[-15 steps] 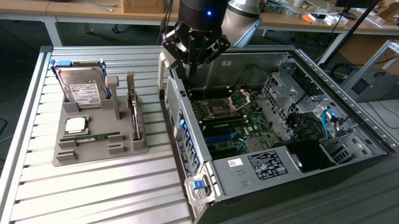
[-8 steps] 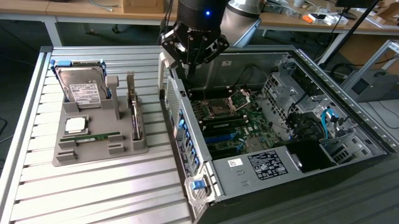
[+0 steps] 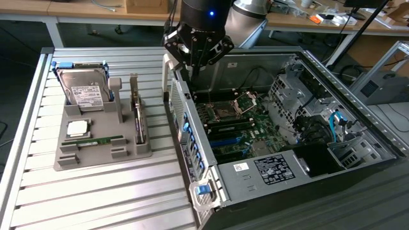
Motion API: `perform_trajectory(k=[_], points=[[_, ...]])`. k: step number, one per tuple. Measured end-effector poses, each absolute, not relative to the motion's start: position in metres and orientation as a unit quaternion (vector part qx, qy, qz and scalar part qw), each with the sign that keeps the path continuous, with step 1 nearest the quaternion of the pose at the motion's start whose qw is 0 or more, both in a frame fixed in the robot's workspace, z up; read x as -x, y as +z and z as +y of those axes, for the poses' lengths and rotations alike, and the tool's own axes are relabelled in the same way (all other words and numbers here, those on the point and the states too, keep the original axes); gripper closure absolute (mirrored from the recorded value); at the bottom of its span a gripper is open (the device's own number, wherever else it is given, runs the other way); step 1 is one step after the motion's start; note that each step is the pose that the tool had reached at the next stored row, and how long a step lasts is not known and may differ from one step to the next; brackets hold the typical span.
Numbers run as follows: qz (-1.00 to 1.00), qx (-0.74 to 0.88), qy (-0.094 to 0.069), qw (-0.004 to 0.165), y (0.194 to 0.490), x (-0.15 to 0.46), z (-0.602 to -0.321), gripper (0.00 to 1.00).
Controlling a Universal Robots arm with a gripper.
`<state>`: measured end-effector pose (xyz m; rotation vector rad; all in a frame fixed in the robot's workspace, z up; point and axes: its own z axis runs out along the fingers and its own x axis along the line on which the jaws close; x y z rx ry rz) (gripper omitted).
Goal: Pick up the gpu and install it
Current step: 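Reach for the gpu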
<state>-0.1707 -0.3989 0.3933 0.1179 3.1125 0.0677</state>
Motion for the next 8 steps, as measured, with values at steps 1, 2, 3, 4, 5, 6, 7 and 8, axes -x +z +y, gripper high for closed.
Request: perform_trajectory(k=[1, 2, 3, 4, 5, 6, 7, 8], points=[[0.999, -0.038, 0.022, 0.013, 0.3933, 0.1711, -0.3989, 0.89], [0.999, -0.038, 0.022, 0.013, 0.3933, 0.1713, -0.3989, 0.89], [0.999, -0.038, 0.022, 0.013, 0.3933, 0.1715, -0.3989, 0.89], [0.999, -0.038, 0.022, 0.013, 0.3933, 0.1718, -0.3989, 0.89], [0.999, -0.038, 0.022, 0.013, 0.3933, 0.1720, -0.3989, 0.89], [0.999, -0.038, 0.022, 0.013, 0.3933, 0.1723, -0.3989, 0.89], [0.999, -0.038, 0.022, 0.013, 0.3933, 0.1725, -0.3989, 0.89], [0.999, -0.038, 0.022, 0.013, 0.3933, 0.1728, -0.3989, 0.89]])
